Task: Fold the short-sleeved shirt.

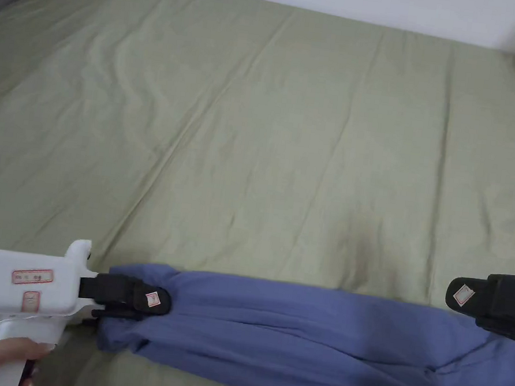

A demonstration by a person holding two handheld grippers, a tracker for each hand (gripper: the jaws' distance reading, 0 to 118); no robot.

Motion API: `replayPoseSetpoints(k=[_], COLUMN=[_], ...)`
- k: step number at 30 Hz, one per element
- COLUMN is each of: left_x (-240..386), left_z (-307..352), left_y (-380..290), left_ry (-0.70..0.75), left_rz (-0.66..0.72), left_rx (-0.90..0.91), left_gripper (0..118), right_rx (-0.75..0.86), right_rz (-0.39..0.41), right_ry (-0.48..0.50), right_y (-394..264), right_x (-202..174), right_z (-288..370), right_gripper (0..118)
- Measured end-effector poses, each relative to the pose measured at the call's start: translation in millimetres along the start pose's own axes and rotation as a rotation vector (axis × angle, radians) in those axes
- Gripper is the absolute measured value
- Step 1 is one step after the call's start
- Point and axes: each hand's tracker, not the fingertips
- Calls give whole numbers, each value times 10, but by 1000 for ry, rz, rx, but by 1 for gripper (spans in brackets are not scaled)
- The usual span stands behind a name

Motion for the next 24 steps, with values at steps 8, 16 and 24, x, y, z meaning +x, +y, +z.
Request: replayPoseSetpoints(k=[8,16,24], left_x=[818,1672,2104], left_z=[606,466,-1218], left_y=[74,-219,-339], left_ry=[780,433,218], left_rz=[-379,-306,-222], left_rx=[126,121,-195], left_gripper=[8,8,104], right_rx=[12,7,59], right_rz=[6,-49,-84], right_ry=[53,90,112], right_y=[-32,-134,-156], right_x=[68,307,483], right_z=[59,130,396], right_gripper=[0,0,0])
